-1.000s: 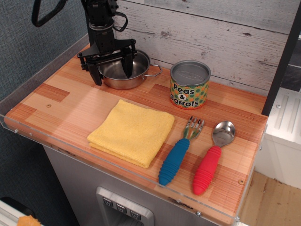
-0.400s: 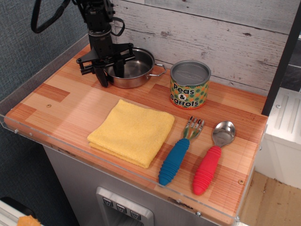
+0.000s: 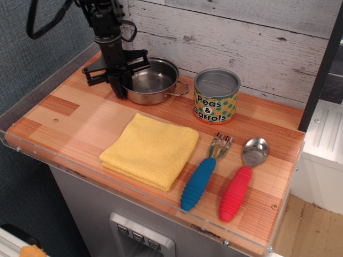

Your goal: Place the pot on top of the orange towel

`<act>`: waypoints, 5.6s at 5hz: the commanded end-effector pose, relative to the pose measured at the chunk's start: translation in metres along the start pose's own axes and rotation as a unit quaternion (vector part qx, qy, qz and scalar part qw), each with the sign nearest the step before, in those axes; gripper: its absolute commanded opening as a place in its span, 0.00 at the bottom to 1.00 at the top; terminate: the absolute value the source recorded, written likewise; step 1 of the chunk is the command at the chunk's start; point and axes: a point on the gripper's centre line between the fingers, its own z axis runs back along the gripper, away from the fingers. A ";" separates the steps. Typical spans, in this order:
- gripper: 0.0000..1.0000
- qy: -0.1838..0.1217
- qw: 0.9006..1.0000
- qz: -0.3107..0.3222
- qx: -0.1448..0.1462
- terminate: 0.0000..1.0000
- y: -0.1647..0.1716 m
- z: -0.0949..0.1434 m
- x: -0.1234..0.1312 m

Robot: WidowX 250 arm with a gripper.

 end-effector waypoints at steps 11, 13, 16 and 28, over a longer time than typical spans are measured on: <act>0.00 0.000 0.981 -0.193 -0.015 0.00 0.029 0.041 -0.115; 0.00 0.001 0.981 -0.192 0.008 0.00 0.030 0.027 -0.116; 1.00 -0.014 0.985 -0.171 -0.002 0.00 0.028 0.032 -0.111; 1.00 -0.121 0.957 -0.265 0.002 0.00 -0.077 0.110 -0.085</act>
